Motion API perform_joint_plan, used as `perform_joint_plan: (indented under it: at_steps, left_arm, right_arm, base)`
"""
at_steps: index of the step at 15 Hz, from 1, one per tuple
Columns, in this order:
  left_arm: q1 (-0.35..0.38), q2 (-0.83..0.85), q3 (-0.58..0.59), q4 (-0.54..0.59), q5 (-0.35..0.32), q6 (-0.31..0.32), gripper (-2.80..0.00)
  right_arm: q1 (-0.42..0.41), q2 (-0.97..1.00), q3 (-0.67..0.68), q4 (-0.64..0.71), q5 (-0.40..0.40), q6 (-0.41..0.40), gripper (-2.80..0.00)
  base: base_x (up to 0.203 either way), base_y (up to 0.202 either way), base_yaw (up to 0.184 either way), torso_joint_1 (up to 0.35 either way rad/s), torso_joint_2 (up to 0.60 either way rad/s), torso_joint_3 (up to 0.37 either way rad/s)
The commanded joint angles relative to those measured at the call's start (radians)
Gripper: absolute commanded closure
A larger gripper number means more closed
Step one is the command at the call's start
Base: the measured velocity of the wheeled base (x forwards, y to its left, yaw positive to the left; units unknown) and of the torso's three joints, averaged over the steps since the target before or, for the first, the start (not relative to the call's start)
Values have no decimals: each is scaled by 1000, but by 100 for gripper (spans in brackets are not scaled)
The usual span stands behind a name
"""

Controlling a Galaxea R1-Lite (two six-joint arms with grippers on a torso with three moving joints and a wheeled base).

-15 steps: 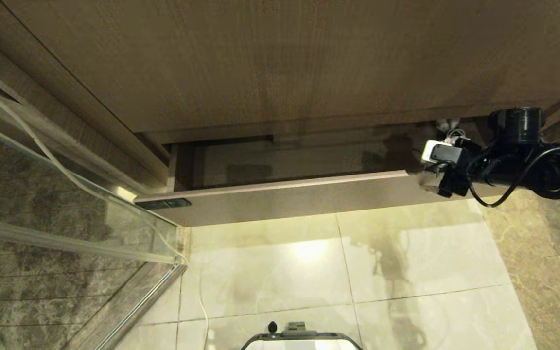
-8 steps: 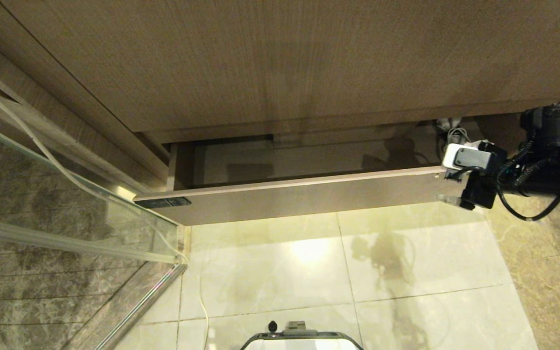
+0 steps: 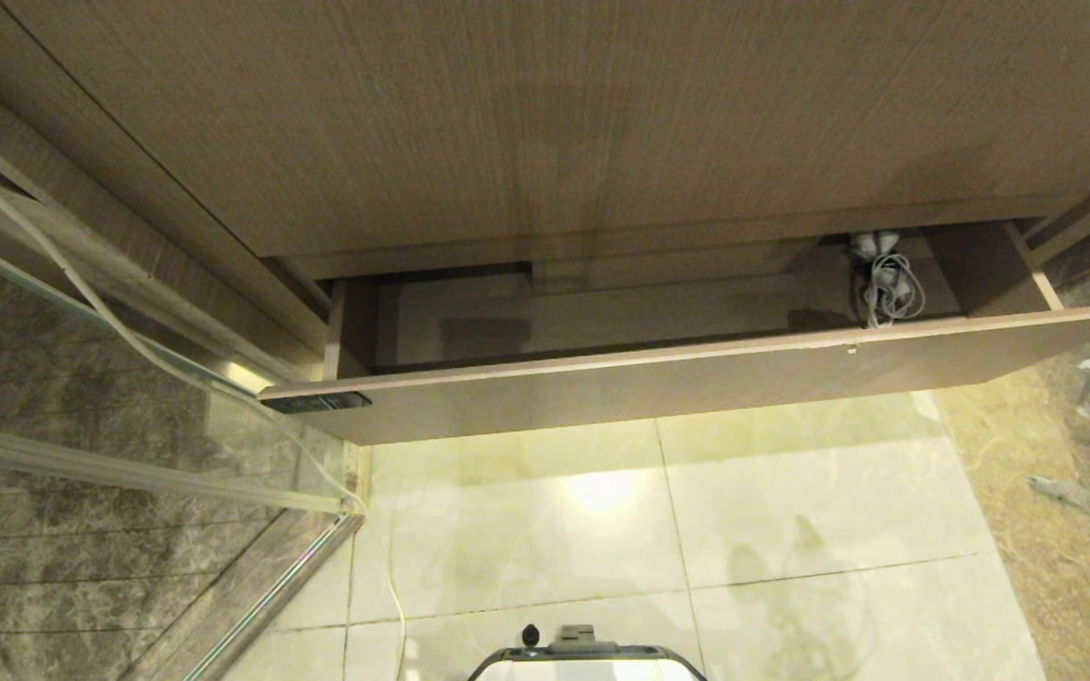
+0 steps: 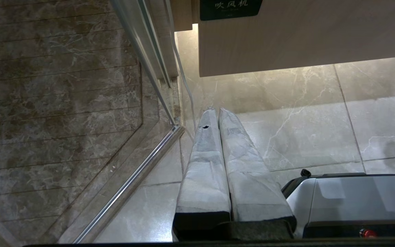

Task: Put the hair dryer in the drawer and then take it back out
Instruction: Pull open the drawer

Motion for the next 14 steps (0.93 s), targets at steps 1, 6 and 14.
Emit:
perform_joint_plan:
  at_steps: [1, 6, 14]
  left_arm:
    - [0, 0, 0, 0, 0, -1, 0]
    - [0, 0, 0, 0, -1, -1, 0]
    - [0, 0, 2, 0, 0, -1, 0]
  right_arm:
    - [-74, -154, 57, 18, 10, 32, -280]
    - [-77, -152, 29, 17, 2, 315, -280]
    - [-72, -194, 9, 55, -40, 647, -280]
  base:
    - [0, 0, 0, 0, 0, 0]
    - [0, 0, 0, 0, 0, 0]
    - [0, 0, 0, 0, 0, 0]
